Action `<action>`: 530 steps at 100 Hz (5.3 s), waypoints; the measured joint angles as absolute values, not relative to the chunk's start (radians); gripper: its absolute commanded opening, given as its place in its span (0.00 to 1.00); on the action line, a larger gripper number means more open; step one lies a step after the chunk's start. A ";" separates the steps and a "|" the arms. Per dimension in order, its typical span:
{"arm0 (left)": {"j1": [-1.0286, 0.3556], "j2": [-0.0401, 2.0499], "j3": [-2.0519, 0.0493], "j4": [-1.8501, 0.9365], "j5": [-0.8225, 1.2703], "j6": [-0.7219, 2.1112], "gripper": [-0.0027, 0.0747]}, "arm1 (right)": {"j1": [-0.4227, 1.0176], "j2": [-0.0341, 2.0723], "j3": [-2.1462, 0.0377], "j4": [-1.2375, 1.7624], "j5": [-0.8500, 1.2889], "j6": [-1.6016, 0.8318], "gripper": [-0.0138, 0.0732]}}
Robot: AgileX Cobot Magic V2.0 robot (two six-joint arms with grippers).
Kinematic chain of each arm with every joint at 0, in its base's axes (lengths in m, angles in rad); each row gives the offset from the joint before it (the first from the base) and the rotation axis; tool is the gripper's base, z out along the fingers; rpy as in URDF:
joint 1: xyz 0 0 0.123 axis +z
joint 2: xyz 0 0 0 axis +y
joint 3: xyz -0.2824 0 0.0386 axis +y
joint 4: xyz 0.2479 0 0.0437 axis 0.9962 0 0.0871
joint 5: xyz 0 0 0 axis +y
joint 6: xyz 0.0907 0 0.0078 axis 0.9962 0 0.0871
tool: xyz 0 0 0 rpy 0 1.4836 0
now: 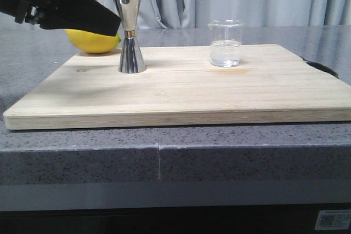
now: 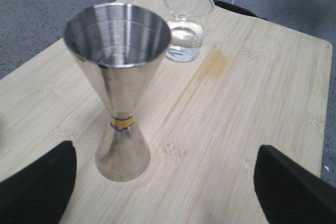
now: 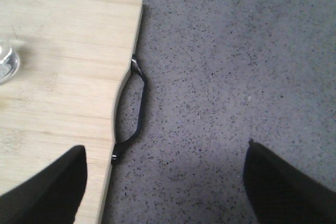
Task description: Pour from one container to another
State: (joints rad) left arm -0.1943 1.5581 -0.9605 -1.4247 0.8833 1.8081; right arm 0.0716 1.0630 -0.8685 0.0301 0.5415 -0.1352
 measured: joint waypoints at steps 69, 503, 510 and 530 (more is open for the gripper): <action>-0.194 1.575 -0.960 -1.476 0.875 1.859 0.85 | 0.072 1.064 -0.868 0.031 0.528 -0.136 0.80; -0.266 1.721 -1.086 -1.514 0.934 1.914 0.08 | 0.396 1.317 -0.606 0.039 -0.188 -0.172 0.79; -0.266 1.721 -1.086 -1.514 0.934 1.914 0.08 | 0.396 1.318 -0.606 0.039 -0.212 -0.172 0.79; -0.266 1.721 -1.086 -1.513 0.934 1.914 0.08 | 0.396 1.336 -0.606 0.037 -0.273 -0.172 0.79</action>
